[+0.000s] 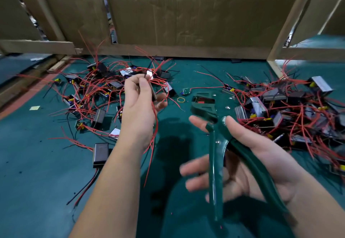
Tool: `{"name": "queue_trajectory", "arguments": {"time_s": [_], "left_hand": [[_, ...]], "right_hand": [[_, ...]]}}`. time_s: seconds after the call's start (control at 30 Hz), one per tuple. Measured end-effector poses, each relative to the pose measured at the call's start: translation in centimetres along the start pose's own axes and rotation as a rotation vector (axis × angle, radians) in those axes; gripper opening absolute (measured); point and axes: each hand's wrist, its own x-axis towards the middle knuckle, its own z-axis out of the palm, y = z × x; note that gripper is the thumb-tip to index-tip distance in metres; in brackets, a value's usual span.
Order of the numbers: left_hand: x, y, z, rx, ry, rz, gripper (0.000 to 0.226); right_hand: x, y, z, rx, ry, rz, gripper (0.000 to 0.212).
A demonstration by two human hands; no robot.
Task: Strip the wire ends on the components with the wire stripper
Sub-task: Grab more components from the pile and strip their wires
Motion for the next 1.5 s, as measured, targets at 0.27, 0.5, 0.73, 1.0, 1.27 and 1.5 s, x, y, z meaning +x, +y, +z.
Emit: {"name": "queue_trajectory", "arguments": {"time_s": [0.27, 0.5, 0.73, 1.0, 1.27, 1.5], "left_hand": [[-0.8, -0.8, 0.2, 0.316, -0.165, 0.032, 0.018], [-1.2, -0.4, 0.2, 0.231, -0.155, -0.034, 0.019], [-1.5, 0.2, 0.4, 0.133, -0.266, -0.118, 0.001], [-1.8, 0.6, 0.3, 0.255, -0.340, -0.089, 0.018], [-2.0, 0.7, 0.3, 0.264, -0.323, 0.000, 0.012], [-2.0, 0.9, 0.2, 0.245, -0.334, 0.075, 0.014]], "right_hand": [[0.7, 1.7, -0.4, -0.044, -0.129, 0.061, 0.053], [0.7, 1.5, -0.6, -0.036, -0.076, -0.195, 0.049], [0.9, 0.1, -0.8, -0.083, 0.293, -0.419, 0.039], [1.0, 0.2, -0.1, -0.058, 0.287, -0.260, 0.053], [0.6, 0.5, -0.1, -0.033, 0.025, -0.156, 0.052], [0.8, 0.6, -0.1, -0.088, 0.023, -0.146, 0.051]]}}
